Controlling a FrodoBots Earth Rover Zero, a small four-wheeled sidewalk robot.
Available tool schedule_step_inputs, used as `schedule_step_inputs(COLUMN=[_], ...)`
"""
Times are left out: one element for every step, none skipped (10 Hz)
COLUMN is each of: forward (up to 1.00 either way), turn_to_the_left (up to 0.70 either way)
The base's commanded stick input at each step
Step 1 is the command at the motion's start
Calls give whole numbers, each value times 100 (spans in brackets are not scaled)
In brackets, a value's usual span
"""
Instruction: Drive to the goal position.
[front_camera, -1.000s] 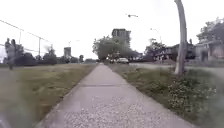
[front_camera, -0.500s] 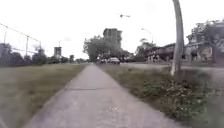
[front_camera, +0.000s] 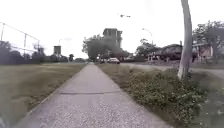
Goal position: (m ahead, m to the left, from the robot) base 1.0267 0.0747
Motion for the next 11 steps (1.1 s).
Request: schedule_step_inputs(forward=[70,70,70,70,70,70,70,70,70,70,70], turn_to_the_left=[35,35,35,35,35,35,35,33,25,16,7])
